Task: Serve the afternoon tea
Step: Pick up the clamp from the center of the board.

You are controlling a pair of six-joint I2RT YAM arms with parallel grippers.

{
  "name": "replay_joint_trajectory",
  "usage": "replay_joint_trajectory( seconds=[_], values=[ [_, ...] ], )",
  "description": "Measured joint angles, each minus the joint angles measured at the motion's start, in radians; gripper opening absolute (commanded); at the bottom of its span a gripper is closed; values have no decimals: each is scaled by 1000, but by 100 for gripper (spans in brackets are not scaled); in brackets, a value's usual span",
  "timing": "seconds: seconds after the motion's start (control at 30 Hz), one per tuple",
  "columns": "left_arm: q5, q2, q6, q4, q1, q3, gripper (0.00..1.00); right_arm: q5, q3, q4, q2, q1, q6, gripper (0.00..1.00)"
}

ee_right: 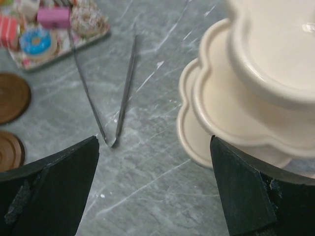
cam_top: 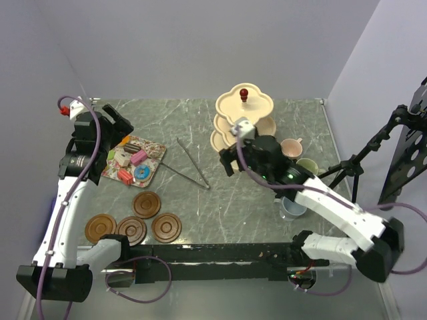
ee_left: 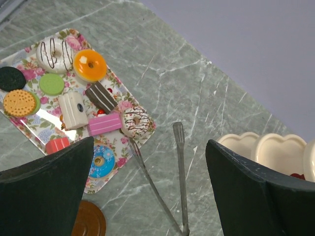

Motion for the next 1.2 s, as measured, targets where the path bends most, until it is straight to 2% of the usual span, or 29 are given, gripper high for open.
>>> replay_joint_trajectory(
  seconds=[0.13, 0.3, 0.57, 0.8, 1.2],
  values=[
    [1, 27, -21, -13, 0, 1, 100, -70, 138, -90, 180, 16, -60, 100],
    [-1, 28, -28, -25, 0, 2, 100, -161, 283, -169, 347, 20, -47, 100],
    [-21, -5, -25, -33, 0, 7, 100, -264, 294, -182, 364, 30, -27, 100],
    [-25, -4, -21, -43, 0, 9, 100, -200, 275, -173, 346, 82, -60, 100],
    [23, -2, -21, -24, 0, -22, 100, 47, 187, -152, 253, 246, -124, 100]
  ],
)
